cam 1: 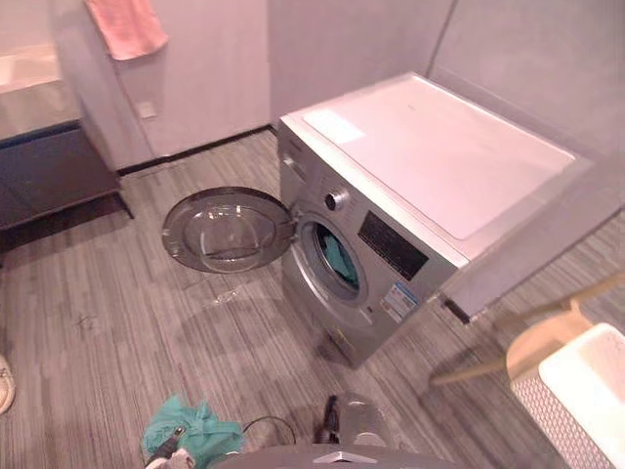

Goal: Pick up the laundry basket with both hands and put the clothes into the washing machine.

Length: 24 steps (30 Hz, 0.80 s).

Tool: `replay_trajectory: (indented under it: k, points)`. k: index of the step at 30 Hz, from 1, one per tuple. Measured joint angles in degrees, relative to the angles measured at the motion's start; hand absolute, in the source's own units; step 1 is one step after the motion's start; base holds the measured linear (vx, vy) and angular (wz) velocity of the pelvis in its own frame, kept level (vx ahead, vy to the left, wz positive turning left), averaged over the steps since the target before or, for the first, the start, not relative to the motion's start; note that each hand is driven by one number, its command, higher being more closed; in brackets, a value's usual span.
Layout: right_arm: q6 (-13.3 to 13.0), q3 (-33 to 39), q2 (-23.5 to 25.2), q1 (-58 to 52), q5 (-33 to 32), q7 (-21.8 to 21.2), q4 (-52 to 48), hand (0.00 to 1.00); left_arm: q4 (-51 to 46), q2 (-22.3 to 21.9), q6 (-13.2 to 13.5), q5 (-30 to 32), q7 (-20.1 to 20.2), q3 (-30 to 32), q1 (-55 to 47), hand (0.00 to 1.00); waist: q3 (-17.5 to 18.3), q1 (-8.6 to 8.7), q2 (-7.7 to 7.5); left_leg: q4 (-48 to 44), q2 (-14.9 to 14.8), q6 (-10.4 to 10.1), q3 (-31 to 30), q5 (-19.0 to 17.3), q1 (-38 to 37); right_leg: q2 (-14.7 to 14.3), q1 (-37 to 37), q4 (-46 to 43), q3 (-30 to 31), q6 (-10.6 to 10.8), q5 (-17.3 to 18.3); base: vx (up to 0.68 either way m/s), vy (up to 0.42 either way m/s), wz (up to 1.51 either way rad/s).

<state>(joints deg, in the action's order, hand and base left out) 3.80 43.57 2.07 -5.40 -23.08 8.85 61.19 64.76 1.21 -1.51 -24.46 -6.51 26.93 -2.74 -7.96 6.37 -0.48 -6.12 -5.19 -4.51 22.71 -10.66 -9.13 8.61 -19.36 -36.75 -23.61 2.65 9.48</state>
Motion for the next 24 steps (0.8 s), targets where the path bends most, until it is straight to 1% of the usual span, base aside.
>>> replay_trajectory:
  k: [1,2,3,4,5,6,7,8,9,10,11,12,13,14,15,16,17,18,19,20,21,22,23,24]
  points:
    - [-0.2,0.8,0.3,0.0,0.0,0.0,-0.2,0.0,0.0,-0.9,0.0,0.4,0.7,1.6,1.4,1.0,-1.0,-0.14,-0.22,1.3,0.6,-0.6,1.5,0.0,-1.5,-0.6,2.8,5.5,-3.6,-4.7,1.2,0.26,-0.021,-0.57]
    - [-0.3,2.3,0.3,0.6,0.0,0.0,-1.8,0.0,-0.2,-2.4,-0.4,0.9,0.8,2.2,3.0,1.0,-2.4,-0.01,2.21,2.1,-0.3,-0.9,2.9,0.2,-1.7,-2.1,3.6,7.9,-5.2,-6.0,0.5,0.24,-0.022,-0.46]
    - [-0.4,2.9,0.3,0.6,-0.1,0.0,-2.2,0.0,-0.3,-3.4,-0.4,1.1,1.0,2.2,4.1,1.0,-2.7,0.08,3.04,2.8,-0.4,-1.0,3.1,0.3,-1.9,-2.5,3.7,8.5,-5.5,-6.0,0.5,0.2,-0.021,-0.2]
    - [-0.3,4.2,0.3,0.6,-0.1,0.1,-2.3,0.0,-1.2,-5.3,-0.4,1.1,1.2,2.3,5.4,1.0,-2.7,-0.16,3.99,3.4,-0.4,-1.0,3.9,0.4,-2.3,-3.5,4.4,10.1,-5.4,-6.6,0.9,0.13,-0.032,-0.08]
    - [-0.2,4.7,0.6,0.6,-0.1,0.1,-2.3,0.0,-1.4,-6.3,-0.4,1.1,1.5,2.5,5.7,1.0,-2.8,-0.23,3.95,3.1,-0.4,-1.0,4.1,0.4,-2.7,-3.9,5.4,11.0,-5.4,-7.6,1.5,0.13,-0.045,-0.08]
    - [-0.2,4.9,0.9,0.4,-0.1,0.1,-2.6,0.0,-1.0,-6.4,-1.1,1.2,2.4,2.0,6.0,1.0,-2.8,0.24,3.88,2.0,-1.0,-1.2,4.1,0.2,-4.1,-4.9,7.7,12.8,-5.2,-8.2,2.7,0.11,-0.072,0.01]
    - [-0.1,4.5,1.3,-0.4,-0.1,0.0,-4.0,0.0,-1.4,-6.8,-1.2,1.6,2.5,1.9,5.9,1.0,-2.7,0.63,3.68,-4.1,-2.7,-3.0,4.1,-1.2,-2.9,-5.6,9.9,14.5,-5.2,-7.9,3.3,0.08,-0.071,0.02]
    - [-0.1,4.3,1.6,-0.9,0.0,0.0,-4.4,0.0,-1.8,-6.8,-1.2,1.6,2.5,1.5,5.9,1.0,-2.6,0.45,3.58,-9.5,-3.9,-3.8,4.1,-2.1,-1.4,-5.8,10.9,15.4,-5.2,-7.8,3.3,0.07,-0.068,-0.01]
    - [-0.1,3.6,1.6,-1.3,-0.1,0.1,-5.2,0.0,-3.2,-6.8,-1.2,1.6,2.4,0.9,5.4,1.0,-2.6,0.22,3.5,-23.0,-7.0,-4.9,3.4,-2.5,3.4,-6.1,12.8,16.8,-5.1,-7.7,3.2,0.05,-0.034,-0.18]
    - [0.0,1.6,1.5,-1.6,-0.1,0.3,-6.6,0.0,-4.7,-6.9,-1.1,1.6,2.6,1.2,4.6,1.0,-2.6,0.19,4.15,-37.4,-10.3,-6.0,0.7,0.9,9.0,-7.1,14.0,17.4,-4.2,-7.7,3.2,0.06,-0.019,-0.31]
    - [-0.1,0.6,1.3,-1.7,-0.1,0.4,-7.1,0.0,-5.6,-7.0,-0.8,1.5,2.8,1.5,4.1,1.0,-2.7,-0.02,4.83,-43.2,-11.9,-6.0,-0.9,3.9,11.5,-7.9,14.4,17.4,-3.5,-7.8,3.2,0.06,0.01,-0.58]
    - [-0.2,-1.0,0.8,-2.1,-0.1,0.4,-8.7,0.0,-7.0,-7.0,-0.3,1.5,3.1,1.8,3.3,1.0,-2.8,-0.58,5.96,-50.1,-13.6,-5.7,-3.4,9.1,14.3,-9.2,15.3,17.4,-1.7,-8.3,3.4,0.06,0.064,-1.16]
    - [-0.4,-3.6,-0.1,-1.9,-0.2,0.7,-10.1,0.0,-7.9,-7.1,0.1,1.3,3.1,2.5,1.5,1.0,-2.5,-2.16,6.67,-55.8,-14.6,-3.8,-4.9,15.0,16.7,-10.7,15.9,17.2,2.2,-9.3,3.7,0.14,0.172,-1.77]
    - [-1.2,-6.2,-0.2,-0.9,-0.3,1.2,-11.1,0.0,-7.9,-6.9,0.7,0.9,3.1,2.8,-0.2,1.0,-2.5,-2.76,7.31,-60.1,-14.4,-1.8,-5.9,14.2,17.7,-11.2,16.7,17.1,5.8,-9.6,3.8,0.15,0.194,-1.86]
    - [-1.6,-7.9,-0.3,-0.5,-0.3,1.6,-12.1,0.0,-7.9,-6.8,1.2,0.9,3.0,2.8,-0.9,1.0,-2.5,-2.66,7.28,-61.5,-14.2,-0.6,-5.8,11.7,18.9,-11.1,17.3,17.3,8.1,-9.6,3.7,0.18,0.206,-1.55]
    - [-1.6,-10.2,-0.2,-0.5,-0.4,1.8,-13.8,0.0,-8.1,-6.7,1.7,0.9,3.0,2.7,-1.0,1.0,-2.4,-2.84,7.01,-60.4,-14.2,0.6,-6.1,7.9,21.0,-11.0,17.5,17.9,10.8,-9.0,3.5,0.13,0.145,-1.1]
    - [-1.6,-11.9,-0.3,-0.7,-0.3,1.8,-15.3,0.0,-8.5,-6.6,1.9,0.9,2.9,2.6,-1.0,1.0,-2.3,-3.12,6.82,-56.6,-14.1,1.8,-6.9,5.1,22.3,-10.8,17.4,18.2,12.8,-8.5,3.1,0.12,0.138,-0.93]
    - [-1.7,-12.9,-0.3,-0.6,-0.3,1.9,-16.2,0.0,-8.9,-6.6,1.9,0.9,2.9,2.6,-1.2,1.0,-2.3,-3.38,6.57,-52.9,-13.6,2.0,-7.8,3.7,22.6,-10.8,17.3,18.3,14.6,-8.1,2.9,0.12,0.155,-1.09]
    - [-1.9,-15.6,-0.3,-0.4,-0.3,1.9,-18.1,0.0,-9.1,-6.6,1.8,0.9,2.9,2.4,-1.4,1.0,-2.3,-4.01,6.23,-42.8,-11.3,1.5,-12.6,1.3,22.2,-10.7,16.9,18.5,18.1,-7.5,2.6,0.14,0.207,-1.44]
    - [-2.2,-16.5,-0.4,0.4,-0.1,1.7,-18.5,0.0,-9.2,-6.5,1.6,0.8,2.4,1.9,-1.6,1.0,-2.2,-4.98,5.99,-32.0,-9.4,1.0,-18.9,0.2,20.9,-10.4,16.1,18.4,21.0,-6.7,2.6,0.14,0.241,-1.55]
    - [-2.3,-16.5,-0.3,0.7,-0.1,1.7,-18.4,0.0,-9.2,-6.5,1.6,0.6,1.9,1.7,-1.6,1.0,-2.2,-5.5,5.84,-26.8,-9.3,1.2,-21.1,0.3,19.8,-10.4,15.8,18.0,22.7,-6.2,2.8,0.16,0.3,-1.49]
    - [-2.3,-16.4,0.1,1.8,0.5,1.7,-18.4,0.0,-9.2,-6.5,1.6,-0.2,1.4,1.7,-1.7,1.0,-1.9,-5.45,5.32,-18.7,-10.3,1.7,-23.2,0.8,18.6,-10.0,15.3,17.1,25.2,-5.1,3.4,0.2,0.339,-1.08]
    - [-2.4,-16.2,-0.4,1.6,0.9,1.7,-17.7,0.0,-9.2,-6.3,1.6,-0.2,0.7,1.6,-1.9,1.0,-1.3,-4.92,4.92,-13.4,-11.2,2.2,-23.5,1.6,18.0,-9.1,15.3,16.2,26.8,-2.9,4.3,0.22,0.355,-0.84]
    - [-2.4,-16.0,-0.8,1.2,1.0,1.7,-16.9,0.0,-9.1,-6.2,1.6,-0.2,0.6,1.6,-2.1,1.0,-0.8,-4.73,4.83,-11.6,-11.2,1.9,-23.4,2.3,17.9,-8.5,15.0,15.7,27.8,-1.4,4.8,0.29,0.495,-0.64]
